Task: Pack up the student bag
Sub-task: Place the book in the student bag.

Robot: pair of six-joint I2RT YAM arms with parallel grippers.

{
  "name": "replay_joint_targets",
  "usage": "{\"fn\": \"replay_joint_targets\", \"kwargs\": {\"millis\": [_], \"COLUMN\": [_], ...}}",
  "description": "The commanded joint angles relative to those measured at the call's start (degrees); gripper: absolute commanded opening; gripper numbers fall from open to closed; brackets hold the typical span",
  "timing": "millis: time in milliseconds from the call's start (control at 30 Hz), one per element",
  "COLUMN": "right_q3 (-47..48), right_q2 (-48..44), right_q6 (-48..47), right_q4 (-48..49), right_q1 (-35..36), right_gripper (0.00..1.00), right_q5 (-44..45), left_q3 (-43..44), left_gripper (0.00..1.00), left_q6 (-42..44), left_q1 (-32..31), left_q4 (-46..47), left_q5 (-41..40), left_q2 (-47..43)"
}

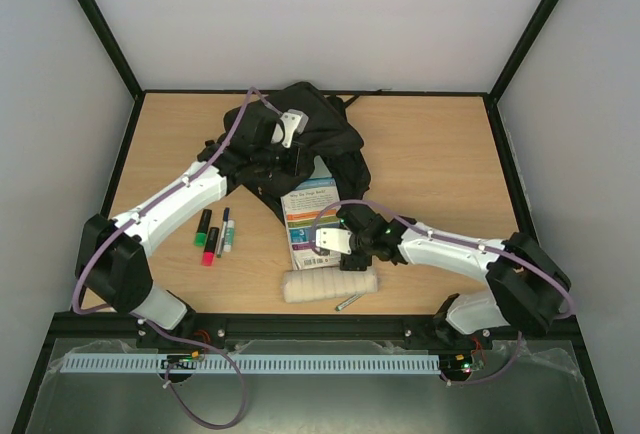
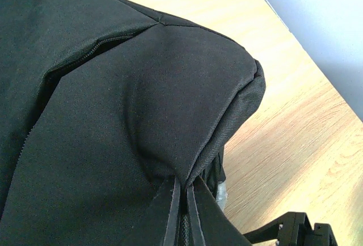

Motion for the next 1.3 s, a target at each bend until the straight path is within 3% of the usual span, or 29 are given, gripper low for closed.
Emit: {"fn": "replay_joint_targets", "kwargs": {"millis": [0, 233, 433, 800, 867, 1033, 1267], "right_q3": [-1.68, -1.13, 0.76, 6.75, 6.96, 5.09, 4.43], "right_q2": [1.35, 5.13, 8.61, 10.34, 9.40, 2.05, 3.59], "right_q6": [-5.19, -5.22, -3.37, -1.93, -1.78, -7.91, -9.51], "right_q4": [2.13, 8.00, 17.00, 19.44, 17.12, 5.18, -0.22], "right_q1": [1.39, 3.26, 3.16, 2.93, 2.90, 3.00, 3.56], "right_gripper": [0.84, 0.85, 0.79, 0.72, 0.72, 0.82, 0.85], "right_q5": [1.63, 5.54, 15.85, 19.37, 17.11, 2.17, 0.11], "left_q3": [2.46, 2.32, 2.47, 2.40, 2.33, 2.30, 1.93], "left_gripper": [0.02, 0.02, 0.02, 0.02, 0.02, 0.02, 0.02], "left_q6": [0.32, 0.61, 0.93, 1.56, 1.67, 1.95, 1.62], "left_q1": [0.18, 0.45, 0.55, 0.65, 0.62, 0.67, 0.67], "left_q4": [4.13, 4.19, 3.81, 2.74, 2.54, 2.17, 2.82], "left_q5": [3.52, 3.47, 3.82, 3.84, 3.71, 3.64, 3.90], "left_q2": [-0.21, -0.07, -0.18, -0.83, -1.08, -1.12, -1.20]}}
